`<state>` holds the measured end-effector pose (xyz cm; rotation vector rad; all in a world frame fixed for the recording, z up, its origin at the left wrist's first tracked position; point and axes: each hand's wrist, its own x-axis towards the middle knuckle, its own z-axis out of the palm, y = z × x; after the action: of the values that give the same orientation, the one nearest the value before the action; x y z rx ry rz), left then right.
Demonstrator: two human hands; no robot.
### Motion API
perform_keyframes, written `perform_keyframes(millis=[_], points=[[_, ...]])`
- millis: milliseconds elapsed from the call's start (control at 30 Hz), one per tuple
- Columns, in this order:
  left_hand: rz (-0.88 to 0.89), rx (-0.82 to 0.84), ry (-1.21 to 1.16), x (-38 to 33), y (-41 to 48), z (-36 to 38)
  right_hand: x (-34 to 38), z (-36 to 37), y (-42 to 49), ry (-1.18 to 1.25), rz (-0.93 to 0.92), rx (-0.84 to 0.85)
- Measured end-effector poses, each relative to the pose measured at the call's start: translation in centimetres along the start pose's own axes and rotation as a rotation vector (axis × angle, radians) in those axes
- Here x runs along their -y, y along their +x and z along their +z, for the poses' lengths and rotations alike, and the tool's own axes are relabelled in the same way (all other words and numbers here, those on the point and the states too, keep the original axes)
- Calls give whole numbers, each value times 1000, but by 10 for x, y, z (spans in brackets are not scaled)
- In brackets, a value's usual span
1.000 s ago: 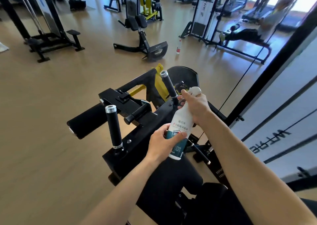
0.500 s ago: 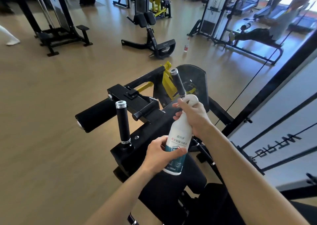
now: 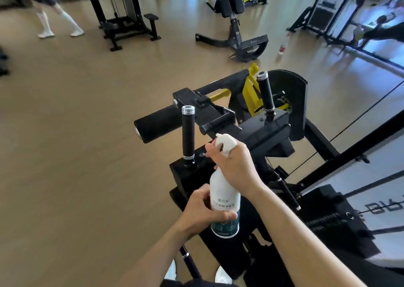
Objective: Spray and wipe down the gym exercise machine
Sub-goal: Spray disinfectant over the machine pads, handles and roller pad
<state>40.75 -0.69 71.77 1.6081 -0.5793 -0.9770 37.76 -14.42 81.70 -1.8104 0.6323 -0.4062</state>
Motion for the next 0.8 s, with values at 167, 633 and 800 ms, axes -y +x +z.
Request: perform_keyframes(millis=[167,633,800], points=[[-39,-27,-6,10,-16,9,-14,2,-11,38,27,43],[-17,35,-79,41,-50,-51,-9,74,-33,129,96,-128],[-17,79,-124,62,-65,-125,7,141,-34,162,224,-306]])
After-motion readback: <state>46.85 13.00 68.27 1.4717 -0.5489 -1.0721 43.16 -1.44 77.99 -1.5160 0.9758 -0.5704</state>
